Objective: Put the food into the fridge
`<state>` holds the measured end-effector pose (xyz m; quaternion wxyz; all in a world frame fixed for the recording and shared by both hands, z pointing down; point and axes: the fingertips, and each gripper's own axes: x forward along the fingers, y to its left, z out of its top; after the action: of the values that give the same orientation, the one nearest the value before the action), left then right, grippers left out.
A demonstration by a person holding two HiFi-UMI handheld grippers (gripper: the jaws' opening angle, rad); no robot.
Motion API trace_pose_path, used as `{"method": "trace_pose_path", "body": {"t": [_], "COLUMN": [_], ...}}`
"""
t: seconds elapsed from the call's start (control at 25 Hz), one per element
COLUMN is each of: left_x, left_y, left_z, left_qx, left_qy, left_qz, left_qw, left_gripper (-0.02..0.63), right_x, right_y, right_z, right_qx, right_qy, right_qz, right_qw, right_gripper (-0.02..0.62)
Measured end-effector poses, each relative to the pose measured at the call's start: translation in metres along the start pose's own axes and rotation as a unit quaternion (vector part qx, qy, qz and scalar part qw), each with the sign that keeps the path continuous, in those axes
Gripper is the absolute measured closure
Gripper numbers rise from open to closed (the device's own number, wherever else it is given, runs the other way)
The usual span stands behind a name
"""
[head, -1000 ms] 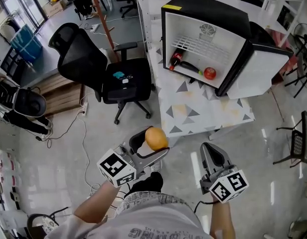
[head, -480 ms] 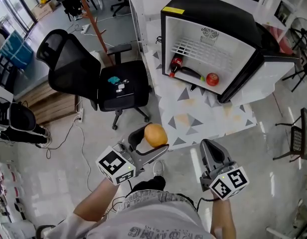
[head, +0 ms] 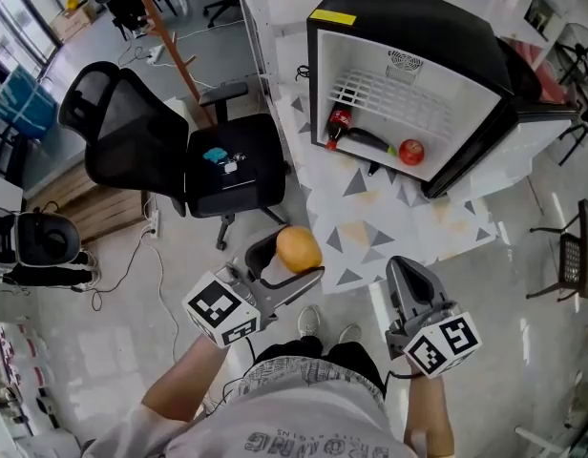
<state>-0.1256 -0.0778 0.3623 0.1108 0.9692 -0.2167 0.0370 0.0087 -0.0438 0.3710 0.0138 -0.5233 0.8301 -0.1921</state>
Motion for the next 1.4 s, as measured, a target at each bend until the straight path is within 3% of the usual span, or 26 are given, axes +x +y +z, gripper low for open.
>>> {"method": "trace_pose_path", "body": {"t": [0.52,1.04,1.4], "left_x": [0.034,0.106,0.17], "left_y": [0.021,0.043,0.069], "left_z": [0.008,0.026,0.033], "left_qx": [0.008,0.034,0.085], "left_qy": [0.005,0.02,0.052], "left_qz": [0.003,0.012,0.016], "left_qw": [1.0,0.9991,0.9949], "left_gripper": [0.253,0.253,0.253], "right_x": [0.022,0.043,0.06], "right_y": [-0.03,-0.087,-0.133], "right_z": [0.01,0.039,0.053], "right_qx": [0.007,0.015,0.025], "right_qy": [-0.004,-0.01,-0.009], "right_qz": [0.0,0.02,0.035], "right_qw": [1.0,1.0,0.999], "right_gripper": [0.594,0.594,0.594]}}
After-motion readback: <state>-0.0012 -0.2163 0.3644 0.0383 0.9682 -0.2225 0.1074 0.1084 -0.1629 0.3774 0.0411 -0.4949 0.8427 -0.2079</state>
